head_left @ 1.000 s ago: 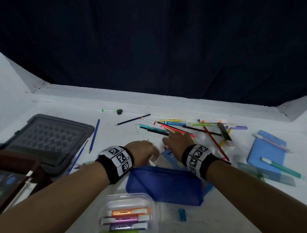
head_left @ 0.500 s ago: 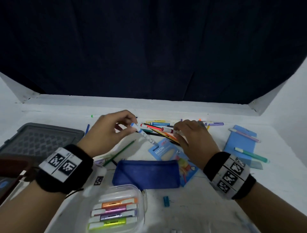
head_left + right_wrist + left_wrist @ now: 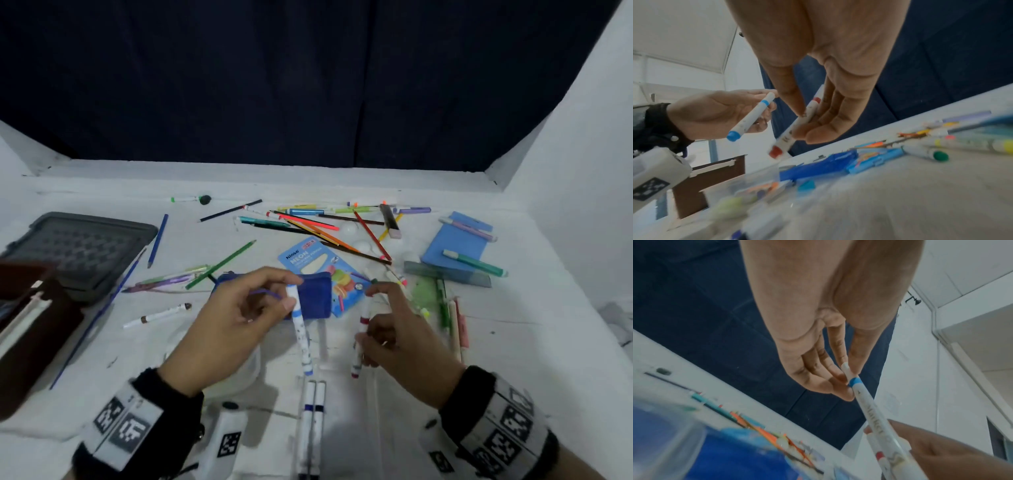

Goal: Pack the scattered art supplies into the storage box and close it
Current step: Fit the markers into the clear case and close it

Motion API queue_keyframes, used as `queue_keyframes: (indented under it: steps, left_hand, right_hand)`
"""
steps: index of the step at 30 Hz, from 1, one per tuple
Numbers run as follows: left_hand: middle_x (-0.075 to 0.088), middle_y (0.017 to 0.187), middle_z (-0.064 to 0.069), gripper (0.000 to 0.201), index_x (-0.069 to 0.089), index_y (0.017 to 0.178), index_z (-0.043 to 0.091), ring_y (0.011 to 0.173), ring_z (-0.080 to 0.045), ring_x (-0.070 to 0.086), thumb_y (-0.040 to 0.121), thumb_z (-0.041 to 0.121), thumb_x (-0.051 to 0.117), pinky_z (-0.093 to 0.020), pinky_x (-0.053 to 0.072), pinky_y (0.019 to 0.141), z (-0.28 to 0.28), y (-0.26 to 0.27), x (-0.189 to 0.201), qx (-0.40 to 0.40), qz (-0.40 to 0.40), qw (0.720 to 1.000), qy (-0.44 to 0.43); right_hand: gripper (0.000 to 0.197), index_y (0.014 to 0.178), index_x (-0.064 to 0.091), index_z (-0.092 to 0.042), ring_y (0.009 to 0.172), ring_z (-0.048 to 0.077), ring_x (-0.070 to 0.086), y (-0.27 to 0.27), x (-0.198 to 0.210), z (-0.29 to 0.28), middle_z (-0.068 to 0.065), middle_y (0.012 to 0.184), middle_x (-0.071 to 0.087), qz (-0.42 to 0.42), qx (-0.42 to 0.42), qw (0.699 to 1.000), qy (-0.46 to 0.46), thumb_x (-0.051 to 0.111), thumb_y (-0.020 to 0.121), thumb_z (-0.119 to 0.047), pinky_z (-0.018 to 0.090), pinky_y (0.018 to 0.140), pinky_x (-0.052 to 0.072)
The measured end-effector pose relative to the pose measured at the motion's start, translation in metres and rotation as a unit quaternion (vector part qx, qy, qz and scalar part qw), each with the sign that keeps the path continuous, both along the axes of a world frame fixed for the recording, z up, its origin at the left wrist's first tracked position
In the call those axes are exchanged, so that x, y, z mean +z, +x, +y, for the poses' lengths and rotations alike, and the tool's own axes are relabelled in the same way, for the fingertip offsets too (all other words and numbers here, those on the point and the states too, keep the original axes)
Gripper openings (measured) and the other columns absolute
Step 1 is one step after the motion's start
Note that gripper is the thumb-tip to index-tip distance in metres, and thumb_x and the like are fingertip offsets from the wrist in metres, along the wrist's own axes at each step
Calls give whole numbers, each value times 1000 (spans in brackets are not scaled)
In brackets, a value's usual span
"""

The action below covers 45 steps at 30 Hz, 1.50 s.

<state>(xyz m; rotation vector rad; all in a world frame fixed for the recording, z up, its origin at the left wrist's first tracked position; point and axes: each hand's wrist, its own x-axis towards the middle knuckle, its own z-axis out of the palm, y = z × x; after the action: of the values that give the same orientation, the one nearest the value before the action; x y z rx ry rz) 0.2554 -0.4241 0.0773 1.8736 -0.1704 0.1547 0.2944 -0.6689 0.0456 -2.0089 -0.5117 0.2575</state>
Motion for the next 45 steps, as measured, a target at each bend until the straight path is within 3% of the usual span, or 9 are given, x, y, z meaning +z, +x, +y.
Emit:
queue_keyframes:
  steps: [5,10,16,22,27,32,37,41,45]
  left_hand:
    - [65,81,1,20,73,105,32,76,-17,69,90,20,70,-24,53,76,-27,-28,-42,-15,57,998,32]
    - [66,80,5,20,73,105,31,71,-16,70,90,17,72,-28,57,69,-41,-46,-68,-20,87,991,100]
    - [66,80,13,19,73,108,29,71,-6,69,90,21,72,-27,56,70,-42,-45,-77,5,39,978,205]
    - [63,87,18,32,69,121,26,77,4,60,90,34,71,-5,42,71,-38,-36,-77,-45,27,951,304]
    - [65,86,13,33,71,120,25,79,-4,60,88,33,73,-21,50,77,-40,-31,-68,-65,43,952,295]
    - [66,77,16,29,73,117,24,74,4,61,88,26,75,-7,43,68,-37,-25,-66,-65,86,962,252]
    - [67,81,11,28,74,114,24,74,0,62,87,26,76,-11,48,69,-34,-29,-65,-77,116,958,251]
    - [67,97,6,34,69,121,23,86,-8,61,89,35,72,-20,48,77,-36,-33,-68,-129,107,925,342]
    - [56,111,4,49,63,126,21,96,-10,51,87,50,68,-26,45,86,-38,-35,-67,-156,89,894,410]
  right_hand:
    - [44,117,29,-33,64,17,66,-14,-20,-13,2,74,72,61,48,994,-75,61,91,-18,42,76,56]
    - [47,115,29,-28,59,17,66,-25,-25,-12,7,68,70,90,62,992,-65,64,87,-14,31,63,56]
    - [43,112,30,-30,62,18,65,-29,-31,-2,10,72,71,92,87,985,-117,62,88,-16,36,71,58]
    - [39,117,31,-25,55,4,60,-33,-26,4,6,73,72,92,104,979,-150,59,91,-15,26,66,55]
    - [36,117,31,-25,58,12,65,-36,-26,11,8,75,73,122,78,979,-145,56,94,-11,40,72,59]
    - [36,117,34,-26,55,10,65,-42,-29,18,3,71,69,154,66,976,-142,58,94,-12,32,67,59]
    - [40,122,40,-23,61,12,68,-51,-32,18,7,81,73,161,57,972,-164,64,90,-15,32,68,60]
    - [37,125,48,-19,66,14,69,-54,-37,19,9,90,74,155,53,970,-180,63,92,-16,32,72,60]
    - [50,132,46,-24,69,9,66,-56,-33,18,2,95,72,125,58,966,-220,69,88,-22,19,67,55]
